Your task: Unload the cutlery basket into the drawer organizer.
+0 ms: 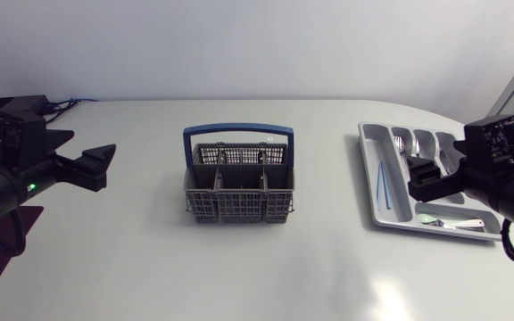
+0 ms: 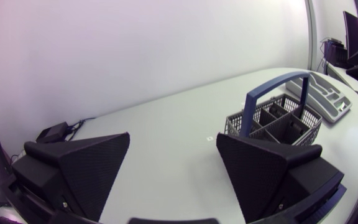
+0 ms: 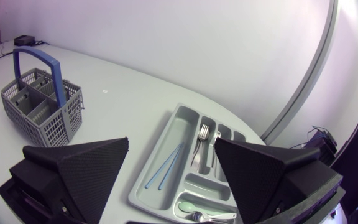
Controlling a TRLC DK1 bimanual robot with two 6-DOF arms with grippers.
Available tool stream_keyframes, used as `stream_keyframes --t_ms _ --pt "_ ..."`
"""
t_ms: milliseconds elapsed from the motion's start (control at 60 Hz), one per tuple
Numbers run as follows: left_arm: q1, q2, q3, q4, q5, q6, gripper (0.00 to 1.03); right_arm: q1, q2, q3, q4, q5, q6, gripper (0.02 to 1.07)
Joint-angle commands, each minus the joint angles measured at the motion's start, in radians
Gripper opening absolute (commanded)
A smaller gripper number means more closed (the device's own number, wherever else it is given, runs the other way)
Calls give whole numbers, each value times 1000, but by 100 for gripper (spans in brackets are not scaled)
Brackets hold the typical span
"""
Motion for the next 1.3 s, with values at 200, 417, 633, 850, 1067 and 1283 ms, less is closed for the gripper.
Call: stream_keyframes --t_ms 200,417,633,850,1067,1283 --pt "7 -177 -140 70 -48 -105 98 -28 -165 -133 66 55 37 102" --pt "10 -273 -220 113 -87 -131 98 -34 -243 -186 67 73 30 102" --pt "9 -394 -316 153 -102 -144 98 -42 -349 -256 85 55 48 102" --pt "11 -510 -375 97 -102 -177 98 -56 -465 -330 89 12 114 102" --pt "14 -633 -437 38 -102 -211 98 -70 -588 -409 93 -33 183 102" --pt "16 -758 -500 -22 -102 -246 98 -85 -714 -489 98 -80 255 102"
